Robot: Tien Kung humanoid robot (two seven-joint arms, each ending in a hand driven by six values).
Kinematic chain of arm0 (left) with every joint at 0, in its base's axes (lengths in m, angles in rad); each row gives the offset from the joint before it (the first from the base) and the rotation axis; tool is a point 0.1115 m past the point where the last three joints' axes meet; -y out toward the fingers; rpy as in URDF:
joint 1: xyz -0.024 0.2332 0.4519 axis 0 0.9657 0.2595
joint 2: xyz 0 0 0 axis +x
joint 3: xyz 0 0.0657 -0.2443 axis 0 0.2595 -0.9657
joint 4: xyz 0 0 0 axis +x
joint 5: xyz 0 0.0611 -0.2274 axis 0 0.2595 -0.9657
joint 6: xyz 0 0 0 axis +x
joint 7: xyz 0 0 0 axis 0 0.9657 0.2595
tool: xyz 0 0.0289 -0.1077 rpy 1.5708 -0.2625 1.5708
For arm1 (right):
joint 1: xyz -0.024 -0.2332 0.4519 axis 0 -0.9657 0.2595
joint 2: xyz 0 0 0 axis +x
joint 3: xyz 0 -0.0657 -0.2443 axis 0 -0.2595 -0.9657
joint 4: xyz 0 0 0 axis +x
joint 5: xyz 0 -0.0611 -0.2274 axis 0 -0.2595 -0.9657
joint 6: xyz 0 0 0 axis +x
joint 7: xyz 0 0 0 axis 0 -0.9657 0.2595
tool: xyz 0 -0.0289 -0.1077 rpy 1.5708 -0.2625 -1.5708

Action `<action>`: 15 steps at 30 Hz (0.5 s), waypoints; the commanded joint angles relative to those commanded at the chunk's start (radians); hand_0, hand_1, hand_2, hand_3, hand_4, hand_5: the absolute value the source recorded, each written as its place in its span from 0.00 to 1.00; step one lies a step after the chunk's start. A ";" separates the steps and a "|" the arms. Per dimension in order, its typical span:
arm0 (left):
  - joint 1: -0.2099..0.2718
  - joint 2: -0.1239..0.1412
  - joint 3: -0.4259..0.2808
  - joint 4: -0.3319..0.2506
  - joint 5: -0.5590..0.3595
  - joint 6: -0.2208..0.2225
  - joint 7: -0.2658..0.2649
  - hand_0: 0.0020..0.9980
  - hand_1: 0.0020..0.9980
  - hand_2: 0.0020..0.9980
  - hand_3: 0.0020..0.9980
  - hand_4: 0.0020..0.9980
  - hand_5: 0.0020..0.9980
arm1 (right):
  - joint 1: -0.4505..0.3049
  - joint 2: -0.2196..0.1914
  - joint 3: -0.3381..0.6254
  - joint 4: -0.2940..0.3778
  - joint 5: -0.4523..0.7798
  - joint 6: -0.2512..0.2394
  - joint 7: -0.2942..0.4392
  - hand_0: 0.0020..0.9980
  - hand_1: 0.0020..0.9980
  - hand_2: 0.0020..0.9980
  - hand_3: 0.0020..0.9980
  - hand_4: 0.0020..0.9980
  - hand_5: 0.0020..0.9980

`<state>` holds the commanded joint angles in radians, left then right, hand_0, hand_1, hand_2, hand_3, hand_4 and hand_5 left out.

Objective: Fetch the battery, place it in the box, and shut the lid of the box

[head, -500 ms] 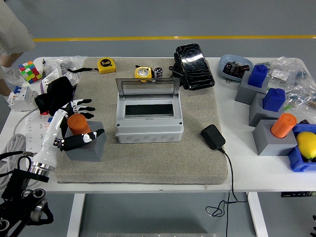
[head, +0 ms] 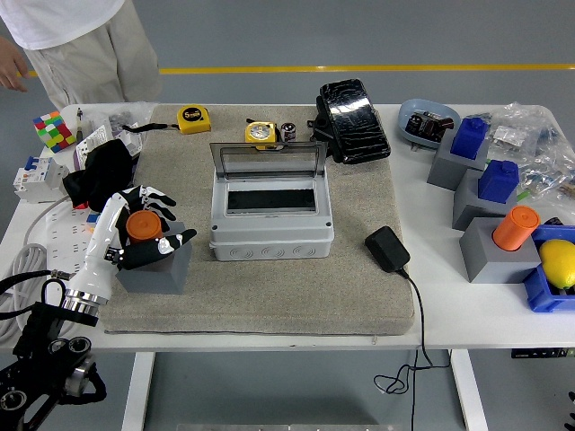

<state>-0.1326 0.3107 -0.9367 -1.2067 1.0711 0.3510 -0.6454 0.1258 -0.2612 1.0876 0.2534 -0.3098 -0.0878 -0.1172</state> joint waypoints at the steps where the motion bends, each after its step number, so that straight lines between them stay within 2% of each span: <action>1: -0.001 -0.002 0.002 0.001 -0.007 0.000 0.000 0.10 0.11 0.24 0.27 0.95 0.00 | 0.000 0.001 0.000 0.000 0.000 -0.001 0.000 0.63 0.66 0.65 0.54 0.96 0.44; 5: -0.004 -0.006 0.008 0.004 -0.035 0.006 0.000 0.10 0.11 0.24 0.27 0.95 0.00 | 0.000 0.001 -0.001 0.000 0.000 -0.002 0.002 0.63 0.66 0.65 0.54 0.96 0.44; 6: -0.006 -0.007 0.009 0.005 -0.043 0.008 0.000 0.08 0.07 0.21 0.22 0.82 0.00 | 0.000 0.001 -0.001 0.000 0.000 -0.002 0.002 0.63 0.66 0.65 0.54 0.96 0.43; 11: -0.009 -0.011 0.010 0.003 -0.066 0.010 0.000 0.08 0.07 0.21 0.22 0.82 0.00 | -0.001 0.002 -0.002 0.001 0.001 -0.005 0.006 0.63 0.66 0.65 0.54 0.96 0.43; 12: -0.008 -0.010 0.010 -0.003 -0.070 0.011 0.000 0.08 0.06 0.20 0.21 0.78 0.00 | -0.001 0.002 -0.003 0.001 0.001 -0.006 0.007 0.63 0.66 0.65 0.54 0.96 0.43; 15: -0.008 -0.007 0.008 -0.016 -0.073 0.012 0.000 0.08 0.06 0.20 0.21 0.78 0.00 | 0.000 0.002 -0.003 0.001 0.001 -0.006 0.009 0.63 0.66 0.65 0.54 0.96 0.43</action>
<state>-0.1409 0.3036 -0.9286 -1.2229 0.9984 0.3628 -0.6454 0.1258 -0.2588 1.0844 0.2541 -0.3085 -0.0942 -0.1084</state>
